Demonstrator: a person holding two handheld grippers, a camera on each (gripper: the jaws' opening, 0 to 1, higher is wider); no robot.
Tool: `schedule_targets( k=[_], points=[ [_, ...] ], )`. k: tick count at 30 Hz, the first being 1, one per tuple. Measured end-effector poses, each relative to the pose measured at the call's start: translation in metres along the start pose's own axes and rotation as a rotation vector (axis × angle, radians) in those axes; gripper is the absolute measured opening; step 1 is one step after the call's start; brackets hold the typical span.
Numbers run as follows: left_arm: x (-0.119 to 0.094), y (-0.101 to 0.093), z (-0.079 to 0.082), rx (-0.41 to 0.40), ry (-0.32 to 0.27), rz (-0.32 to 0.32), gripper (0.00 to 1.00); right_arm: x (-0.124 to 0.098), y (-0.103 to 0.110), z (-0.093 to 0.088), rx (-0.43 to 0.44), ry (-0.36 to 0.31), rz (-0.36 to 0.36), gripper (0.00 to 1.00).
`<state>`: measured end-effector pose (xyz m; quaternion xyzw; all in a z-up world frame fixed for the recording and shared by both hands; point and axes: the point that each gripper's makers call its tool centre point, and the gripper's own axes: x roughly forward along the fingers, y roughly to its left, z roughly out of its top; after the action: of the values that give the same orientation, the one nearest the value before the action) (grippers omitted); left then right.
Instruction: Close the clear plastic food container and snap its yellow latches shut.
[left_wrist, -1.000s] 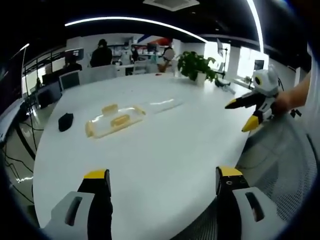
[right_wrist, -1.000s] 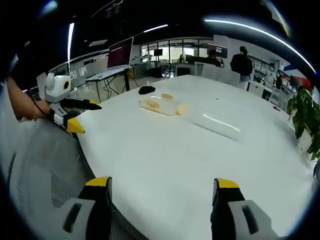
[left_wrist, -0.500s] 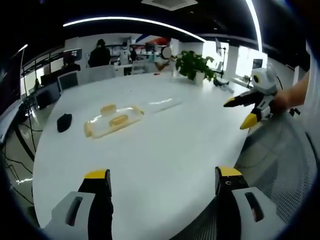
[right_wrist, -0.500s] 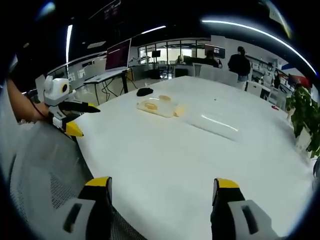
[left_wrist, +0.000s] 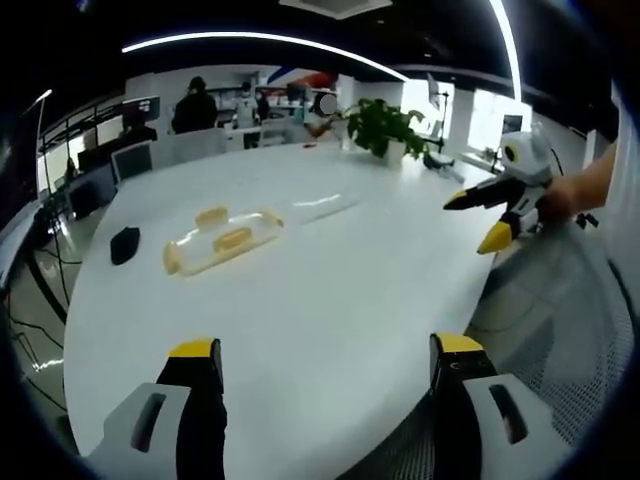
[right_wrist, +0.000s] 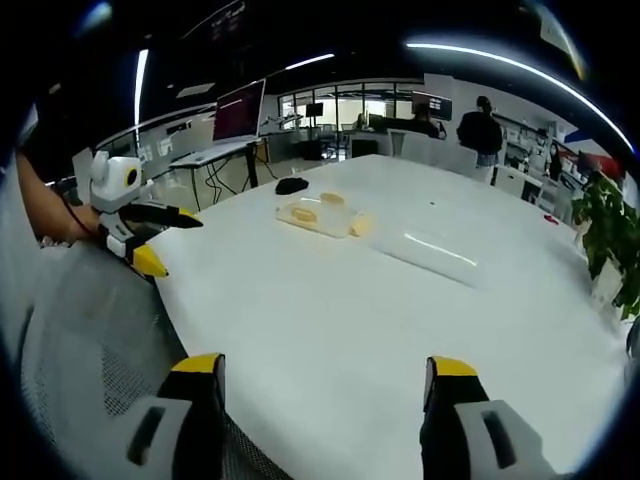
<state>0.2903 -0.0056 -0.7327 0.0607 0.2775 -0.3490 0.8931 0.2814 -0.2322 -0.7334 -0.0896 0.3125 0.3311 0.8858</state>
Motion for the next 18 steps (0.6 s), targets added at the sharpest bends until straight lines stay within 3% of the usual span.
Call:
schedule_targets(
  k=[18],
  points=[
    [0.0017, -0.0041, -0.0043, 0.018, 0.025, -0.013, 0.83, -0.0031, -0.0059, 0.0025, 0.007, -0.016, -0.032, 0.81]
  ],
)
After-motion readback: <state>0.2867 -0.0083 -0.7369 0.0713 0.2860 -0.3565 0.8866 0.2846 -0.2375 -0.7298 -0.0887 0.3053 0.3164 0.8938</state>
